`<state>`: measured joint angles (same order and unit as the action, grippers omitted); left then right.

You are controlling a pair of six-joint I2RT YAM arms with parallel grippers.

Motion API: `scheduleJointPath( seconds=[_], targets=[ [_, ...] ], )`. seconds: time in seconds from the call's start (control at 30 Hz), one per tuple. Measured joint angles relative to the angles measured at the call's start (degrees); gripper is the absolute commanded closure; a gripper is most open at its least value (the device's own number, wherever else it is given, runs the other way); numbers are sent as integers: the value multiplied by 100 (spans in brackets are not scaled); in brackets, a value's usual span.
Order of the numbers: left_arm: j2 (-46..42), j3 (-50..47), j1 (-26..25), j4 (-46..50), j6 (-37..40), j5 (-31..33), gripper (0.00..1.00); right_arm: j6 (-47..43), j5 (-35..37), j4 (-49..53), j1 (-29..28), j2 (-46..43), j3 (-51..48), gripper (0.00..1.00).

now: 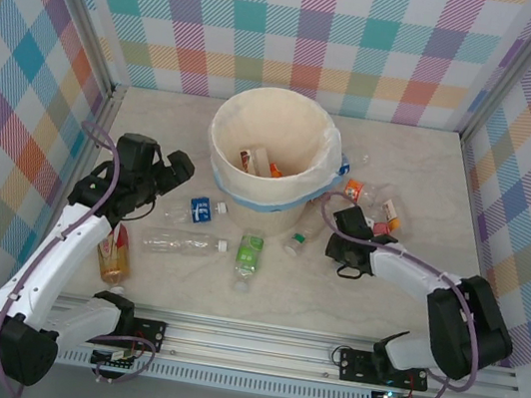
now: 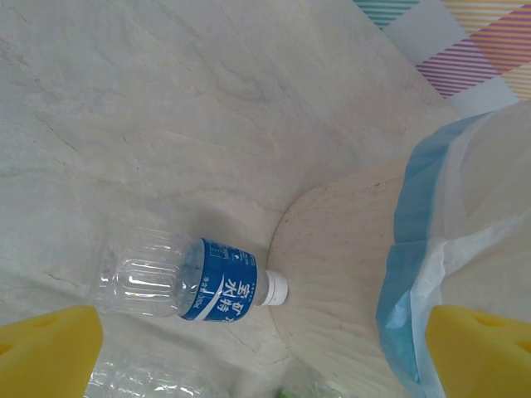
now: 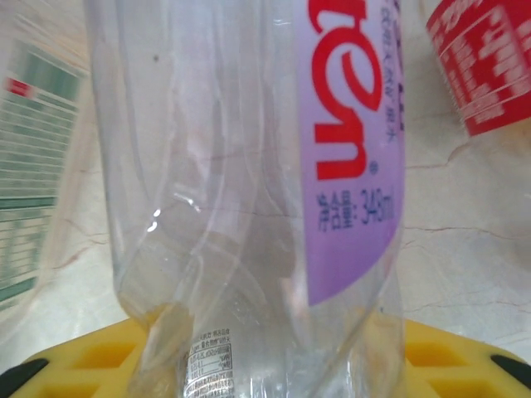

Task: Put the plastic bottles in the bin

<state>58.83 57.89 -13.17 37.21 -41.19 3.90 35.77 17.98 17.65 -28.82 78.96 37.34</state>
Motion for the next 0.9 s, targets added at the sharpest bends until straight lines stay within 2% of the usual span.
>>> scheduleJointPath(
  seconds=[0.17, 0.5, 0.73, 0.9],
  targets=[
    [0, -114, 24, -39, -2, -33, 0, -197, -11, -133, 0, -774, -179, 56],
    [111, -321, 138, -219, -127, -254, 0, -1082, -153, -271, 0, -2367, -181, 57],
    [114, -332, 223, -313, -177, -457, 0, -1937, -317, -291, 0, -2638, 577, 57],
    [114, -343, 254, -315, -234, -531, 0, -2581, -992, -402, -2, -2465, 1539, 57]
  ],
)
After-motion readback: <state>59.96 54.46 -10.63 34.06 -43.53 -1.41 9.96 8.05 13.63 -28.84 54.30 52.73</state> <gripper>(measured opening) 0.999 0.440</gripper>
